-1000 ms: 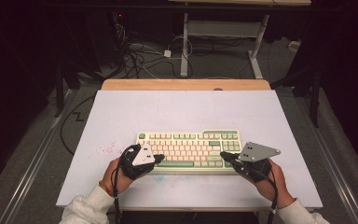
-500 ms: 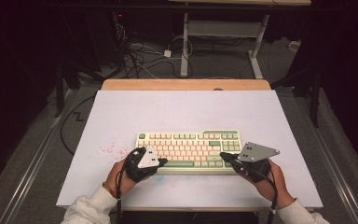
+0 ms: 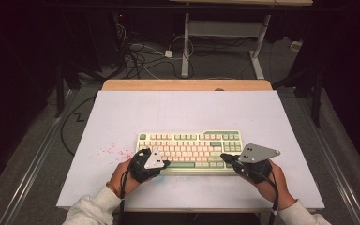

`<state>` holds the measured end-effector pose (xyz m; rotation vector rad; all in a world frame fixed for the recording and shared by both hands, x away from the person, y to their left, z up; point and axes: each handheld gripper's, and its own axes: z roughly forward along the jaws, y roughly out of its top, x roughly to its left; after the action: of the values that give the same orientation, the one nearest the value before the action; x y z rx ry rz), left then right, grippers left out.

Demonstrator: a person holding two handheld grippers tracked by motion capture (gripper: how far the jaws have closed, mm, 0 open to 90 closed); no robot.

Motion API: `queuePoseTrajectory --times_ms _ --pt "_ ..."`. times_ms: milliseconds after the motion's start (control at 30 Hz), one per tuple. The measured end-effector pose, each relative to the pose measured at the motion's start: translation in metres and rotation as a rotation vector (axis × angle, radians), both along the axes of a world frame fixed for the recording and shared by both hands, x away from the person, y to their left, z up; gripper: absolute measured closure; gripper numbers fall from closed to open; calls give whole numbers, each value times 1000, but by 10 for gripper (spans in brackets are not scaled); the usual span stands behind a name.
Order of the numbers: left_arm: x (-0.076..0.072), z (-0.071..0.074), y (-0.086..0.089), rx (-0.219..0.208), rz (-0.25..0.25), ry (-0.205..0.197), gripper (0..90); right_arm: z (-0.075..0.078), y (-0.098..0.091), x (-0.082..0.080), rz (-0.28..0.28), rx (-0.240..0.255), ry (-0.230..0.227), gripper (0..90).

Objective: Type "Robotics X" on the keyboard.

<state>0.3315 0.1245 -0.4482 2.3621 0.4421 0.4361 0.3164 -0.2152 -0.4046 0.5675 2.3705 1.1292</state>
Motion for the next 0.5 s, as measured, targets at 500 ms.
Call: queuePoseTrajectory --times_ms 500 --pt "-1 17 24 -79 54 -36 871 -6 -1 6 -12 -8 17 900"
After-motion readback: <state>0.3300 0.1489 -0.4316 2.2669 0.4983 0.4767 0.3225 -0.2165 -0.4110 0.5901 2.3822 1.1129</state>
